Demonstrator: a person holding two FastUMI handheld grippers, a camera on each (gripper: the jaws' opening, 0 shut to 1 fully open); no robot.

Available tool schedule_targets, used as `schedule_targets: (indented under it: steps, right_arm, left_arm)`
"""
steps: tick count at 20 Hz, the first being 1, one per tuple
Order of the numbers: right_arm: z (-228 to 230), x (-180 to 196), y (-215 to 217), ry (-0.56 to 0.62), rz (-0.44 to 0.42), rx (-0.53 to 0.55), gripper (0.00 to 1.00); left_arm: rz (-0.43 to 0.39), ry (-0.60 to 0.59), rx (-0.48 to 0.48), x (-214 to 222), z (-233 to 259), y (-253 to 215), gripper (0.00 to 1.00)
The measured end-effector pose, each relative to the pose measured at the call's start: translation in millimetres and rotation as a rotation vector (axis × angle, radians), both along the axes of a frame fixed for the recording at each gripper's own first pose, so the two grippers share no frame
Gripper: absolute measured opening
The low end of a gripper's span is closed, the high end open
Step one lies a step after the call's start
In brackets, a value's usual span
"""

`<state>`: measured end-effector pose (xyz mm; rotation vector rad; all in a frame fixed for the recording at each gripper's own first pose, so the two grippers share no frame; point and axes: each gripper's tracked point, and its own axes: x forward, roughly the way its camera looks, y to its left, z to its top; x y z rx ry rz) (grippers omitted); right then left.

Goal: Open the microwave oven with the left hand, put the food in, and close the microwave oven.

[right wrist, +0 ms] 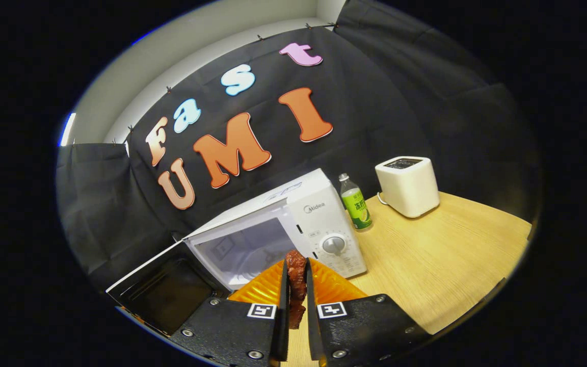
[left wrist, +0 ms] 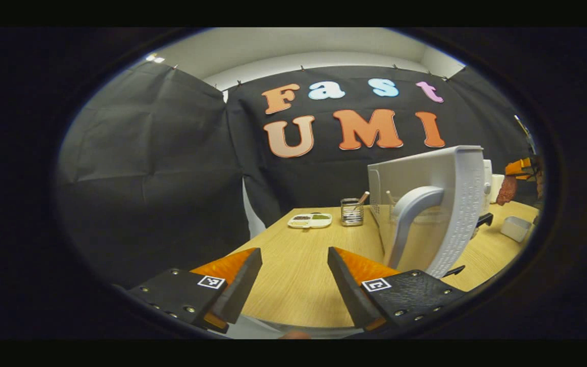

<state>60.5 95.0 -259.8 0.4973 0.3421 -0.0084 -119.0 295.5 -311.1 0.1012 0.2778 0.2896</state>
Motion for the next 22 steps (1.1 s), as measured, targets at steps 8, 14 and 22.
schedule_targets:
  steps: [8, 14, 22]
  right_arm:
    - [-13, 76, 60, -0.062, 0.022, 0.019, 0.16]
    - [-39, 127, 94, -0.086, -0.014, 0.068, 0.15]
    - [-68, 187, 116, -0.114, -0.104, 0.191, 0.15]
  left_arm:
    - [0.028, 0.014, 0.005, 8, -6, 24, 0.82]
    - [0.054, 0.022, -0.007, 16, -16, 42, 0.81]
    - [0.080, 0.017, -0.038, 21, -15, 50, 0.82]
